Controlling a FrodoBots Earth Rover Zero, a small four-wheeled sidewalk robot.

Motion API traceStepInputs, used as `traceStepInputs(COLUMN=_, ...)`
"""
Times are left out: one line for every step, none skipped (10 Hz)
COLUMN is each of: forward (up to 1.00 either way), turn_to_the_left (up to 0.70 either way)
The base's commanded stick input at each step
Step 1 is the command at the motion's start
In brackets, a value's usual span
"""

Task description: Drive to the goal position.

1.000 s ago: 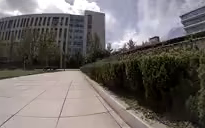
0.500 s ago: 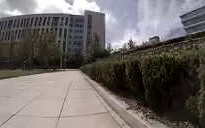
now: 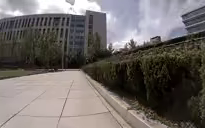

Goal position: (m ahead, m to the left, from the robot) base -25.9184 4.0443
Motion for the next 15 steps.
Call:
traceStepInputs(forward=0.00, turn_to_the_left=0.68)
traceStepInputs(forward=0.00, turn_to_the_left=0.70)
traceStepInputs(forward=0.00, turn_to_the_left=0.70)
traceStepInputs(forward=0.00, turn_to_the_left=0.70)
traceStepInputs(forward=0.00, turn_to_the_left=0.70)
traceStepInputs(forward=0.00, turn_to_the_left=0.70)
traceStepInputs(forward=0.00, turn_to_the_left=0.70)
traceStepInputs(forward=0.00, turn_to_the_left=0.70)
traceStepInputs(forward=0.00, turn_to_the_left=0.70)
traceStepInputs(forward=0.00, turn_to_the_left=0.70)
traceStepInputs(forward=0.00, turn_to_the_left=0.70)
traceStepInputs(forward=0.00, turn_to_the_left=0.70)
traceStepInputs(forward=0.00, turn_to_the_left=0.70)
traceStepInputs(forward=0.00, turn_to_the_left=0.70)
traceStepInputs(forward=0.00, turn_to_the_left=0.70)
